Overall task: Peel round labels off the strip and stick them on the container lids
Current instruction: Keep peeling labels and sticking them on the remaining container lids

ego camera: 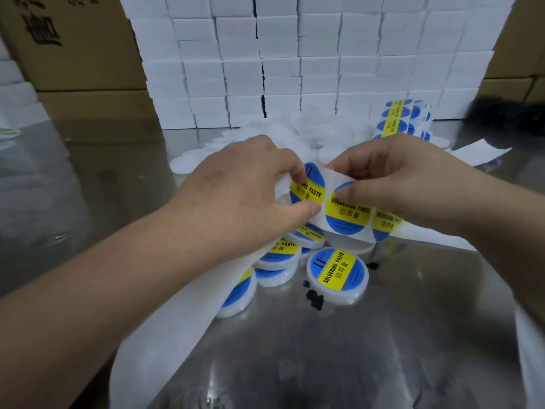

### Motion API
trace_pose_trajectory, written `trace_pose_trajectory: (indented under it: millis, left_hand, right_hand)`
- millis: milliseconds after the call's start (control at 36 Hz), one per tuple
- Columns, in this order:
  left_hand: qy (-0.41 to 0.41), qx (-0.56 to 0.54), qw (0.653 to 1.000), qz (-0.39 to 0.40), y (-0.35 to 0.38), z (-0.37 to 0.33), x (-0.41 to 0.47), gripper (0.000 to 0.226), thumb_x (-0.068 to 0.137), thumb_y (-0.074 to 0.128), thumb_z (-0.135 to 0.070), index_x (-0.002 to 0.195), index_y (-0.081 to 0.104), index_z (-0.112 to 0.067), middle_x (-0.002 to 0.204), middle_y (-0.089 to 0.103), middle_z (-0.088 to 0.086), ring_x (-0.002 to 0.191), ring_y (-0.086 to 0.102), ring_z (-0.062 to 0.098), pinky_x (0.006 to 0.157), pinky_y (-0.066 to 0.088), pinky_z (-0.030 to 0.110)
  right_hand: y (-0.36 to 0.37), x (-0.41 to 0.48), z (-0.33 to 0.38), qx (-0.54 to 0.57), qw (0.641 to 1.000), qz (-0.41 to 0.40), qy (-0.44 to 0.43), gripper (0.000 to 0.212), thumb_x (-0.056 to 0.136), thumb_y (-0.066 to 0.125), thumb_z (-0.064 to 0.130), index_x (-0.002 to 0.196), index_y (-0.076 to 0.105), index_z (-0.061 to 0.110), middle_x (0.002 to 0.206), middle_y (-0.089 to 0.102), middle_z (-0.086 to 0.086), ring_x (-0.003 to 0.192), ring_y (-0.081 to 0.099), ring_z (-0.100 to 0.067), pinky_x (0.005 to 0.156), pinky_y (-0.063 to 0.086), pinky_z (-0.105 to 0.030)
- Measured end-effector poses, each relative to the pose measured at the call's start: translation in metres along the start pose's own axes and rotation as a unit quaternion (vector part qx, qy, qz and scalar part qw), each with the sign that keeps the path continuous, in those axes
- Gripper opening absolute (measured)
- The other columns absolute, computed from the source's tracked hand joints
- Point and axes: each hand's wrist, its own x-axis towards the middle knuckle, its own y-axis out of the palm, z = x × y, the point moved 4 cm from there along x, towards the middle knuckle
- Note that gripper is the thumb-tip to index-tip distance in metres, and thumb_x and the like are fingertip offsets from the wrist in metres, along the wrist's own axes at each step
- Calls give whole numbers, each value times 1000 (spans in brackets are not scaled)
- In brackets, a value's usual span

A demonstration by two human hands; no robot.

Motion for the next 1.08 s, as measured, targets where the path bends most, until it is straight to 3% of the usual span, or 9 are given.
trace_pose_trajectory:
  millis: [83, 194, 333, 445, 556, 695, 806, 972, 1083]
  left_hand:
    - [1, 8, 1000, -1, 0, 0, -1, 31, 58, 47, -61, 85, 49, -47, 96, 50, -15, 94, 45, 7, 74, 32, 27]
    - [5, -4, 1000, 2, 1, -2, -3, 32, 57, 47, -64, 84, 48, -47, 94, 50, -15, 92, 46, 6, 75, 34, 28]
    - [12, -16, 1000, 13, 2, -4, -5, 34, 55, 48, -66, 84, 47, -48, 92, 50, -16, 90, 46, 5, 71, 32, 26]
    - [19, -7, 1000, 17, 4, -5, -5, 33, 57, 46, -65, 84, 46, -47, 93, 50, -16, 92, 47, 5, 73, 33, 26]
    - [21, -7, 1000, 8, 4, -3, -4, 41, 60, 44, -63, 94, 57, -45, 97, 53, -16, 94, 49, 6, 74, 34, 26]
    - [3, -37, 999, -6, 0, 4, -1, 36, 63, 43, -60, 93, 57, -45, 99, 57, -14, 94, 51, 9, 78, 40, 32]
    - [-44, -56, 996, -57, -5, 16, 3, 21, 67, 48, -55, 84, 53, -45, 96, 58, -15, 90, 51, 8, 75, 41, 30]
    - [-106, -115, 971, -181, -16, 40, 9, 14, 80, 52, -50, 75, 58, -37, 78, 57, -12, 71, 51, 5, 57, 35, 25]
    - [-128, -158, 955, -214, -17, 49, 10, 22, 83, 49, -50, 73, 58, -33, 76, 58, -7, 71, 51, 5, 58, 38, 26]
  right_hand:
    - [4, -1, 1, -27, 999, 34, -16, 32, 77, 60, 2, 81, 71, 31, 79, 73, 7, 77, 70, -10, 76, 57, -33]
    - [7, -1, 2, -44, 998, 31, -36, 18, 74, 62, 10, 75, 70, 26, 78, 72, 6, 73, 67, -7, 72, 55, -27]
    - [9, -3, 7, -47, 996, 24, -72, 21, 69, 64, 13, 69, 68, 34, 71, 69, 15, 64, 61, 6, 62, 48, -9]
    - [10, -2, 7, -54, 995, 11, -84, 17, 63, 65, 24, 67, 69, 40, 75, 69, 8, 64, 58, 4, 63, 47, -10]
    - [10, -1, 6, -58, 994, 0, -94, 21, 68, 67, 20, 65, 69, 40, 64, 65, 10, 59, 54, 5, 59, 41, -7]
    - [6, -1, 6, -48, 996, -16, -77, 18, 67, 64, 24, 67, 71, 41, 67, 68, 11, 62, 58, 3, 63, 47, -14]
    - [3, 2, 1, -47, 997, -33, -50, 22, 75, 63, 10, 68, 70, 30, 67, 70, 12, 60, 62, 2, 62, 51, -17]
    - [-2, 6, -6, 3, 995, -71, -65, 30, 80, 62, 4, 89, 53, 31, 64, 60, 10, 66, 55, -20, 68, 48, -44]
    - [-8, 6, -6, -44, 983, -140, -110, 40, 74, 62, 12, 94, 44, 41, 84, 57, 27, 56, 45, -11, 59, 44, -34]
